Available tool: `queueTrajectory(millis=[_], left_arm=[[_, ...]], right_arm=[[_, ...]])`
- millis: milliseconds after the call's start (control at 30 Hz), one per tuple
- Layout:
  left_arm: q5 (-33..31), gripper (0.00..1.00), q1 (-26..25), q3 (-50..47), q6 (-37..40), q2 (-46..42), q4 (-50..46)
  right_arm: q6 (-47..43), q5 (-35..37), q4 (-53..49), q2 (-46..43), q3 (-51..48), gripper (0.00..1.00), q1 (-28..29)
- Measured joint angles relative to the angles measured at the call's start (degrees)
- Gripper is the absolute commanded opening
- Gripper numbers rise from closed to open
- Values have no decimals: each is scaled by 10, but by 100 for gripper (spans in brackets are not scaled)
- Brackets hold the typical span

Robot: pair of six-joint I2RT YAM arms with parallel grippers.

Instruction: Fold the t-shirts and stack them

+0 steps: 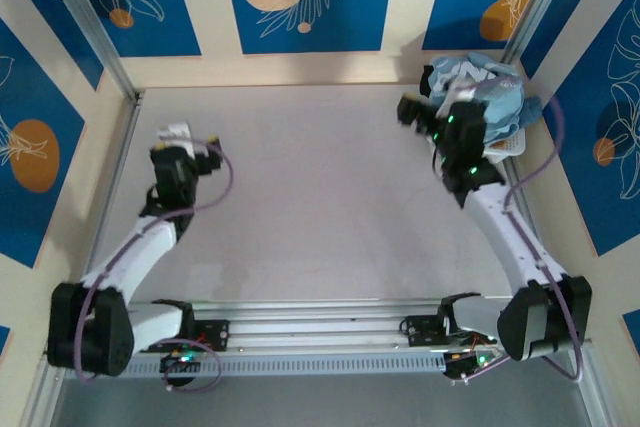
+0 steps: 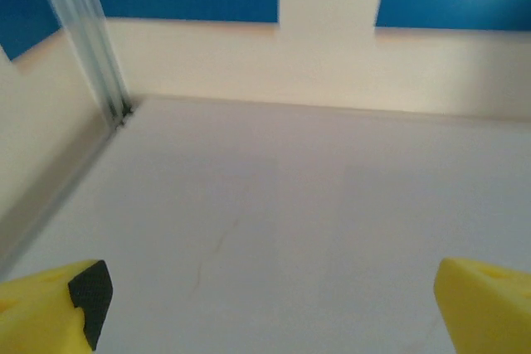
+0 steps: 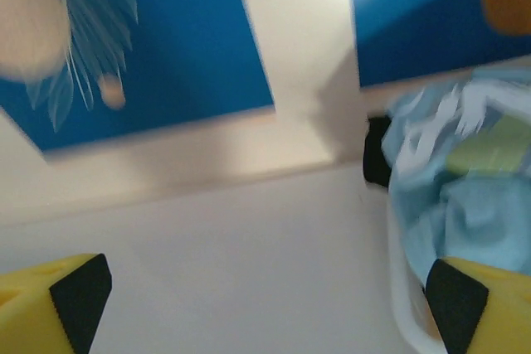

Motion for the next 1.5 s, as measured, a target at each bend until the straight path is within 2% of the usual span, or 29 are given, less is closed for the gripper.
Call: queueTrajectory(millis=[67,167,200,367,500,633,700,733,767,800,867,900,1033,1233,1300,1500], left_arm=[[-20,100,8,136,-84,9,-110],[35,100,25,266,-164,42,-189],[62,96,28,296,-186,58,-211],[205,87,-9,362,-248,158,-289],[288,82,-66,363,-264,197,-356],[325,79,-108,363,-271,187,-386],[332,77,-120,363,-275,176,-397],[333,76,-123,362,-276,171,-400],[334,74,-124,361,-277,163,-403],[334,72,-124,360,-278,157,-406],[333,70,-124,359,-279,146,-414],[333,69,-124,359,-278,142,-418],[333,65,-125,359,-275,135,-436],[331,59,-125,355,-275,134,-446],[331,56,-125,354,-274,134,-449],[320,55,-126,354,-274,135,-464]], right_arm=[[57,-9,-61,15,95,95,-35],[109,-12,-153,70,203,95,-82],[122,-13,-187,105,243,95,-94],[162,-34,-310,295,389,95,-139],[186,-53,-366,410,435,91,-175],[217,-84,-397,486,473,78,-205],[233,-101,-405,517,499,68,-215],[237,-106,-407,527,509,58,-218],[246,-114,-410,536,519,42,-222],[253,-120,-412,541,524,23,-225],[265,-129,-414,543,526,4,-227],[270,-130,-412,542,525,0,-227],[273,-110,-398,505,492,0,-210],[249,-43,-384,384,484,0,-132],[233,-30,-377,337,496,0,-100],[161,-16,-334,268,584,0,-6]])
